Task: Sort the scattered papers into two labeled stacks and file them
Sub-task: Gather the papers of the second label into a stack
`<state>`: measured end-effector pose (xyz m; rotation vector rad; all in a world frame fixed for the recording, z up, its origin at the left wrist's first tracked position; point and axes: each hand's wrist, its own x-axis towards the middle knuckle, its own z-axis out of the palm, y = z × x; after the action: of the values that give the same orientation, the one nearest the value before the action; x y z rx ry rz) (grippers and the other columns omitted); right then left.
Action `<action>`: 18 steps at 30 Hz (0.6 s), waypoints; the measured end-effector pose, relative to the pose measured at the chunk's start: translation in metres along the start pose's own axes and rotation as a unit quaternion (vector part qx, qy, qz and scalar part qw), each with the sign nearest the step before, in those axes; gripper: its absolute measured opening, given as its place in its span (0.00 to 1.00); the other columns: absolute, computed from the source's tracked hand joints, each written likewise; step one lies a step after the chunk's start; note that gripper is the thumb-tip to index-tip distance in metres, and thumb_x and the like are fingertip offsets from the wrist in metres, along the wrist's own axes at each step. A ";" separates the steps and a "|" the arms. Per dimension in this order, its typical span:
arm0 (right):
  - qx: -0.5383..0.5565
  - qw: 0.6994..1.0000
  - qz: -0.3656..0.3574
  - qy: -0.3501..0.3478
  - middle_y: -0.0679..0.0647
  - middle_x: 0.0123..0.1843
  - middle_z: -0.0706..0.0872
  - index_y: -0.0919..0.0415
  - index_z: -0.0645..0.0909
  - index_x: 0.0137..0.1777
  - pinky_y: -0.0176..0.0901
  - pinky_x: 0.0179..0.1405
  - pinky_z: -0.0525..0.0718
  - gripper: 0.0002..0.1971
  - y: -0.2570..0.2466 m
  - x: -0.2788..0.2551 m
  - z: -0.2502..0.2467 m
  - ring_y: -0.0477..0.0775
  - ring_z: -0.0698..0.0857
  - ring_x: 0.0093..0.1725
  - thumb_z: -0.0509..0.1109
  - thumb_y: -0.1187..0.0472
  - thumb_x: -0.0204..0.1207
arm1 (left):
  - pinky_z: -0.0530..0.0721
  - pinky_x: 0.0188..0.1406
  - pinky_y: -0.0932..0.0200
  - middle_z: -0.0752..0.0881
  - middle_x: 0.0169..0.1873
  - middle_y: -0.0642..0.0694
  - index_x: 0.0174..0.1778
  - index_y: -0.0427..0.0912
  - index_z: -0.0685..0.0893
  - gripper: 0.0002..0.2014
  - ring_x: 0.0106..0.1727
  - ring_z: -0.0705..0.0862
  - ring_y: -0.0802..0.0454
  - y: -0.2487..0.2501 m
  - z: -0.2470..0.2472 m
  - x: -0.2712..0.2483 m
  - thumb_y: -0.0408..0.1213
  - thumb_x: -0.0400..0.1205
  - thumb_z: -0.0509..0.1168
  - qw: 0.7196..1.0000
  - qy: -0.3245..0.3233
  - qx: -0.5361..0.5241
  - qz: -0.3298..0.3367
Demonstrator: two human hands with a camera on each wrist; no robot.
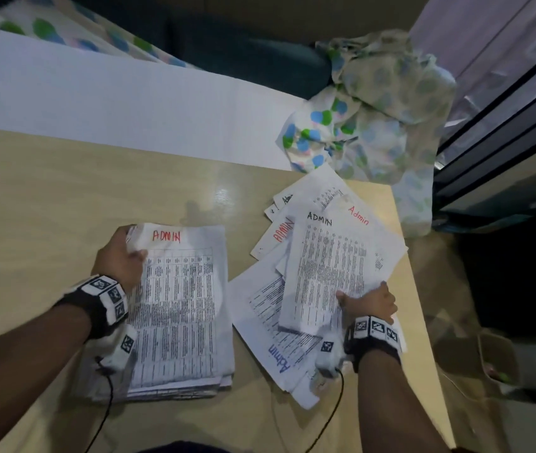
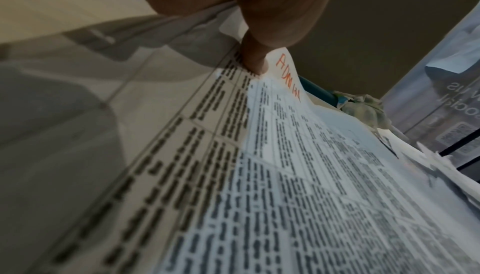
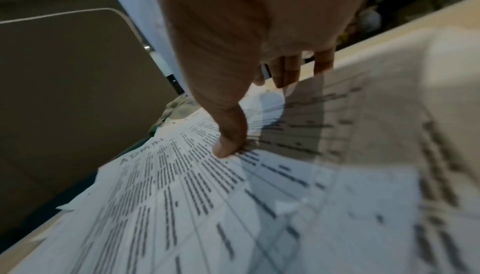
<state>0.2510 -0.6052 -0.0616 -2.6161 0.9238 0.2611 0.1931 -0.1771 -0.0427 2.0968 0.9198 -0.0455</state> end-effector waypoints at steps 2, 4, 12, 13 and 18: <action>-0.034 0.999 -0.013 -0.018 0.64 0.80 0.61 0.62 0.50 0.82 0.69 0.71 0.68 0.57 -0.003 0.008 -0.001 0.68 0.61 0.78 0.83 0.45 0.61 | 0.76 0.48 0.54 0.82 0.63 0.32 0.72 0.46 0.71 0.23 0.46 0.77 0.43 -0.002 -0.005 0.004 0.30 0.81 0.64 1.000 0.006 0.001 -0.001; -0.064 0.994 -0.079 -0.044 0.59 0.82 0.62 0.57 0.45 0.83 0.67 0.71 0.68 0.59 -0.006 0.018 -0.002 0.66 0.62 0.78 0.83 0.49 0.62 | 0.76 0.50 0.53 0.82 0.63 0.32 0.73 0.46 0.71 0.23 0.51 0.81 0.39 -0.002 -0.010 0.007 0.31 0.81 0.64 1.000 0.007 0.004 0.002; -0.084 0.945 -0.306 -0.080 0.55 0.63 0.83 0.50 0.67 0.75 0.52 0.53 0.82 0.43 -0.009 0.035 -0.015 0.59 0.83 0.57 0.81 0.67 0.62 | 0.78 0.56 0.50 0.82 0.65 0.34 0.72 0.40 0.74 0.22 0.61 0.81 0.34 -0.003 -0.013 0.009 0.34 0.81 0.66 1.000 -0.016 0.017 0.005; -0.114 0.925 -0.359 -0.044 0.56 0.64 0.81 0.53 0.70 0.73 0.54 0.54 0.81 0.38 -0.011 0.032 -0.017 0.61 0.83 0.57 0.80 0.66 0.62 | 0.77 0.57 0.50 0.82 0.65 0.34 0.72 0.40 0.74 0.22 0.62 0.81 0.34 -0.004 -0.011 0.010 0.35 0.81 0.66 1.000 -0.022 0.015 0.003; -0.146 0.898 -0.415 -0.010 0.56 0.70 0.76 0.57 0.69 0.77 0.54 0.45 0.84 0.34 -0.030 0.014 -0.014 0.65 0.86 0.47 0.73 0.68 0.70 | 0.77 0.60 0.49 0.82 0.65 0.34 0.72 0.40 0.74 0.23 0.62 0.81 0.33 -0.016 -0.003 0.010 0.38 0.80 0.67 0.998 -0.049 0.029 -0.006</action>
<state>0.2816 -0.5968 -0.0449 -2.9872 -0.3183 0.1989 0.1894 -0.1626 -0.0552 2.1230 0.8816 -0.1820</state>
